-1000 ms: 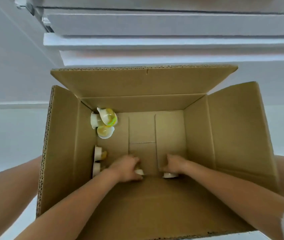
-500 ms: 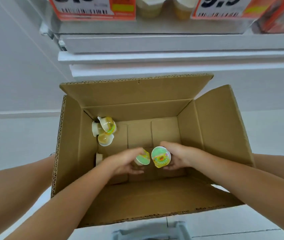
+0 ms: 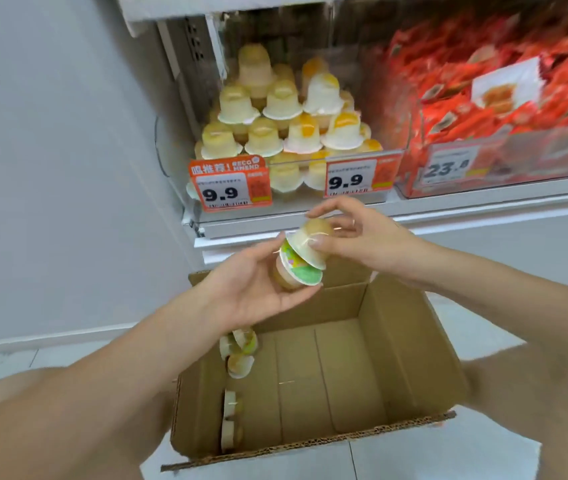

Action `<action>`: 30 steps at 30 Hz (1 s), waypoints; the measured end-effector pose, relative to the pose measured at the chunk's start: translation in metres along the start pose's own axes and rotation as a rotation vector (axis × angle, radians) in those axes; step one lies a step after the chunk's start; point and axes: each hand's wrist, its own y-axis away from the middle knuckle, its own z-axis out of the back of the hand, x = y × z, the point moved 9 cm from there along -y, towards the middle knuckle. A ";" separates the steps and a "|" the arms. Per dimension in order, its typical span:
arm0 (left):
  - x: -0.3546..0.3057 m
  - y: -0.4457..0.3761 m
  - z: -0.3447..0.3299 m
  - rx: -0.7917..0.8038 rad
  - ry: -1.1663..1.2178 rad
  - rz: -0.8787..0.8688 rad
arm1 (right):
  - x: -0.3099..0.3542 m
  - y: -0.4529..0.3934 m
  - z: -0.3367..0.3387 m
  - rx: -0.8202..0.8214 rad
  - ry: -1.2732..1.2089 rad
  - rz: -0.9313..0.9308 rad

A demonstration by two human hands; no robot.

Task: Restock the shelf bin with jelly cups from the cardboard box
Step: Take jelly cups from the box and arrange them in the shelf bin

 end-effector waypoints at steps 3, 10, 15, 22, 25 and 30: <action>-0.017 0.006 -0.021 0.080 0.027 -0.080 | 0.031 0.005 0.005 0.051 0.048 0.108; -0.012 -0.015 -0.016 -0.012 0.002 -0.047 | 0.019 -0.012 0.002 0.109 0.209 0.181; -0.023 -0.019 -0.020 0.001 0.054 -0.036 | 0.014 -0.029 0.001 0.193 0.310 0.161; -0.040 -0.010 -0.047 0.119 0.053 -0.103 | 0.027 -0.039 0.014 0.259 0.096 0.124; -0.047 -0.007 -0.050 0.136 0.004 -0.086 | 0.032 -0.037 0.014 0.270 0.052 0.116; -0.056 0.001 -0.055 0.176 -0.006 -0.119 | 0.044 -0.035 0.019 0.133 0.033 0.190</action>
